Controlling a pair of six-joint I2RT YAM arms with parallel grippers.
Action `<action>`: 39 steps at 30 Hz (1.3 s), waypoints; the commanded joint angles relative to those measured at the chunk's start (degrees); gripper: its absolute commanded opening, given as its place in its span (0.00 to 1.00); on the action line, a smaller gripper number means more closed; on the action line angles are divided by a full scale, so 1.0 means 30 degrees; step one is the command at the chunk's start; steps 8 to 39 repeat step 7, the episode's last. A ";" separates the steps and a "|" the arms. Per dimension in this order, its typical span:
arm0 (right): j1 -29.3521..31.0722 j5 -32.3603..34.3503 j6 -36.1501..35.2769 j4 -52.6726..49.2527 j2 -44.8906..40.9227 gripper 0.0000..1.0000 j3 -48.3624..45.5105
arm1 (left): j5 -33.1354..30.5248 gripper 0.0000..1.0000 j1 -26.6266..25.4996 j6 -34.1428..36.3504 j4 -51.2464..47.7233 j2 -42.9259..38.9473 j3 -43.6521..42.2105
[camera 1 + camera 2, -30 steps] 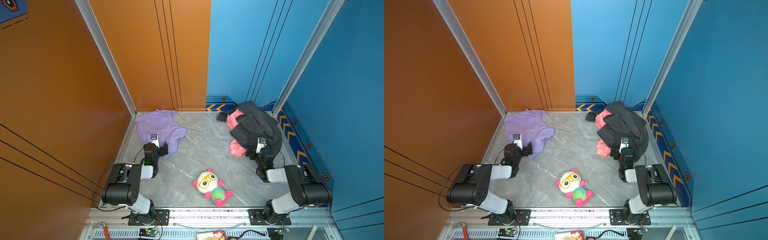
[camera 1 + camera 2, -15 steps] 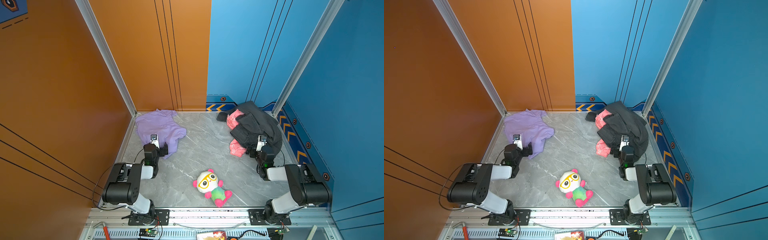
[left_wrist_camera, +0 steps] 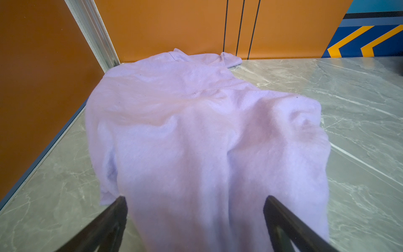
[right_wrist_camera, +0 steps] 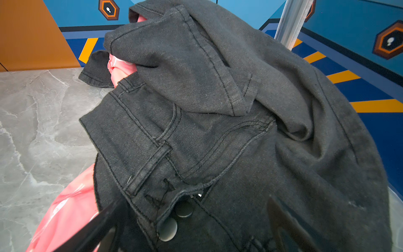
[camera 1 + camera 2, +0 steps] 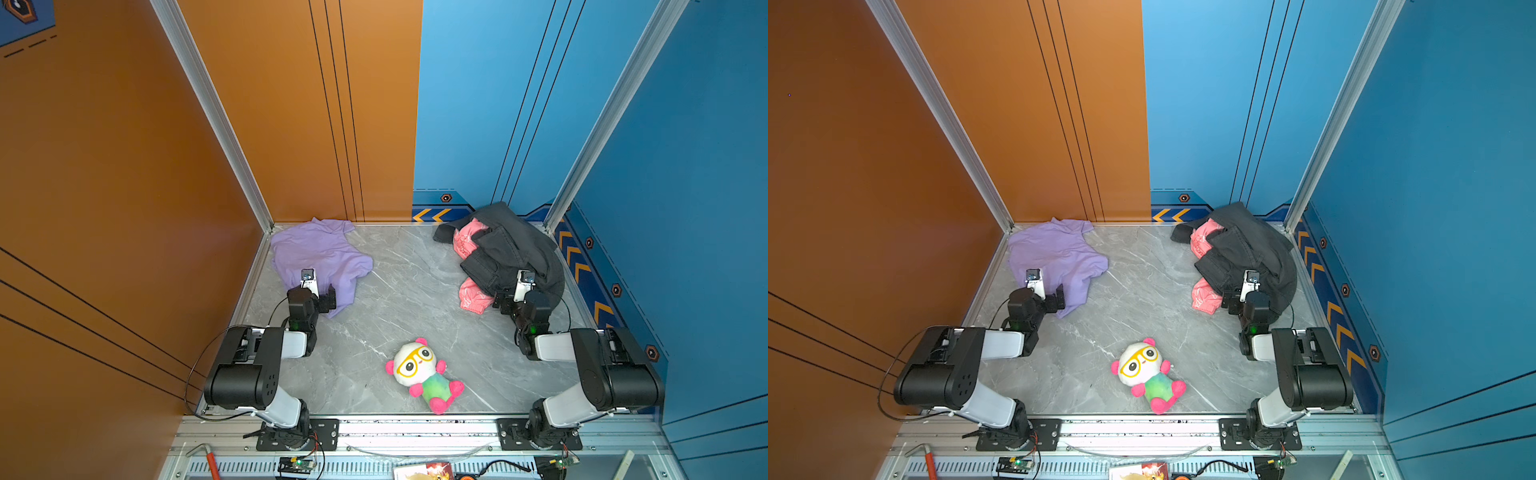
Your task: Pick out a specific cloth from the pile
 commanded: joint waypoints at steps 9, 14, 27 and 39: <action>-0.0207 -0.0463 0.0185 -0.0054 0.0145 1.00 0.0362 | 0.0169 0.98 -0.0027 0.0011 0.0357 0.0182 -0.0213; -0.0207 -0.0463 0.0185 -0.0054 0.0145 1.00 0.0362 | 0.0169 0.98 -0.0027 0.0011 0.0357 0.0182 -0.0213; -0.0207 -0.0463 0.0185 -0.0054 0.0145 1.00 0.0362 | 0.0169 0.98 -0.0027 0.0011 0.0357 0.0182 -0.0213; -0.0207 -0.0463 0.0185 -0.0054 0.0145 1.00 0.0362 | 0.0169 0.98 -0.0027 0.0011 0.0357 0.0182 -0.0213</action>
